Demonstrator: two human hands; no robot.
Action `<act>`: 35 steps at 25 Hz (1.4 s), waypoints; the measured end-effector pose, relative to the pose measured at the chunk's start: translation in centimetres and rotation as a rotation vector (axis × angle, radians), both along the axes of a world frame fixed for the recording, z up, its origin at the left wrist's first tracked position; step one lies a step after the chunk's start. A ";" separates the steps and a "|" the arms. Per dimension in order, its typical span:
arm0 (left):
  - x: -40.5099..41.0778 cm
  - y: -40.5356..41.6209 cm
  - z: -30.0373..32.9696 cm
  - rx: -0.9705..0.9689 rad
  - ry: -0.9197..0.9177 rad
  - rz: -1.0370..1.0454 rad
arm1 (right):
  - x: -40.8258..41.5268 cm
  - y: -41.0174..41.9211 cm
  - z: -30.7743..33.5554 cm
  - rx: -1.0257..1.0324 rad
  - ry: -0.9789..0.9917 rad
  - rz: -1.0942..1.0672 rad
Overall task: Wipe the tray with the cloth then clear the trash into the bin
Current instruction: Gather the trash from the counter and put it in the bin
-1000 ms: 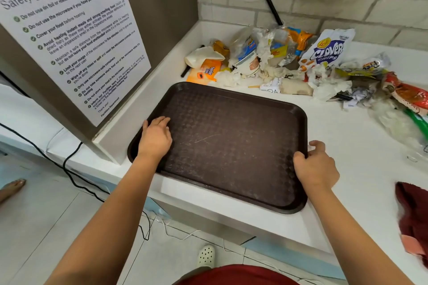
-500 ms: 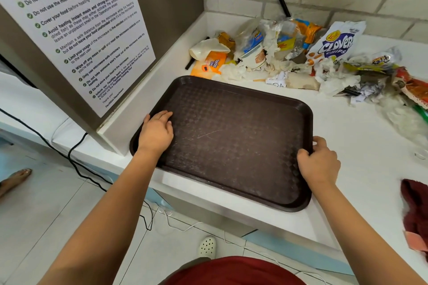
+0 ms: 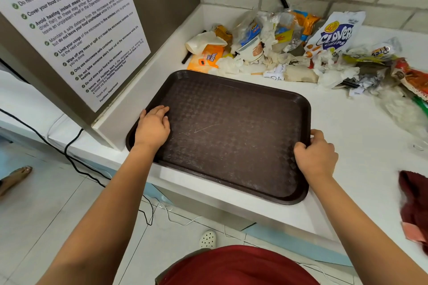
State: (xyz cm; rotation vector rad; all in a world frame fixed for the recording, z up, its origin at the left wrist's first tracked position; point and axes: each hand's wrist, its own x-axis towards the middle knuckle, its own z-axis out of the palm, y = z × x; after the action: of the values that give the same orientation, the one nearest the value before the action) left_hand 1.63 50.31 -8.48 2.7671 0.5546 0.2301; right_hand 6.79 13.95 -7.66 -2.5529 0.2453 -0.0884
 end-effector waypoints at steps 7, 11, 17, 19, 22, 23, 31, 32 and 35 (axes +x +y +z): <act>0.1 0.1 -0.1 -0.012 0.010 -0.004 | 0.1 0.0 -0.2 0.008 -0.003 -0.010; 0.7 -0.1 0.0 -0.014 0.018 -0.010 | 0.6 -0.1 0.1 0.017 0.005 -0.015; 0.5 -0.3 0.1 -0.012 0.018 -0.004 | 0.5 -0.1 0.0 0.015 0.000 -0.010; 0.5 -0.2 0.1 -0.010 0.013 -0.001 | 0.4 -0.1 -0.1 0.025 -0.003 -0.009; 0.5 -0.2 0.2 0.004 0.015 -0.004 | 0.4 -0.1 0.0 0.025 -0.006 -0.007; 0.5 -0.2 0.2 0.008 0.017 0.000 | 0.3 -0.1 0.0 0.023 -0.004 -0.006; 2.6 -1.5 1.0 0.038 0.104 0.081 | 0.4 -0.1 0.0 -0.061 -0.022 0.024; 3.0 -2.0 1.2 0.017 0.098 0.063 | 0.3 -0.1 0.1 -0.075 -0.011 0.023; 4.3 -4.0 1.9 -0.114 0.038 -0.027 | 0.3 0.1 0.3 -0.102 0.024 0.012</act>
State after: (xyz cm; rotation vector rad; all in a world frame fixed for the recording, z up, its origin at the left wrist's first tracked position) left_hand 5.93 46.31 -6.54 2.6717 0.5221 0.1353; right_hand 7.12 14.01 -7.36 -2.6577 0.2410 -0.0671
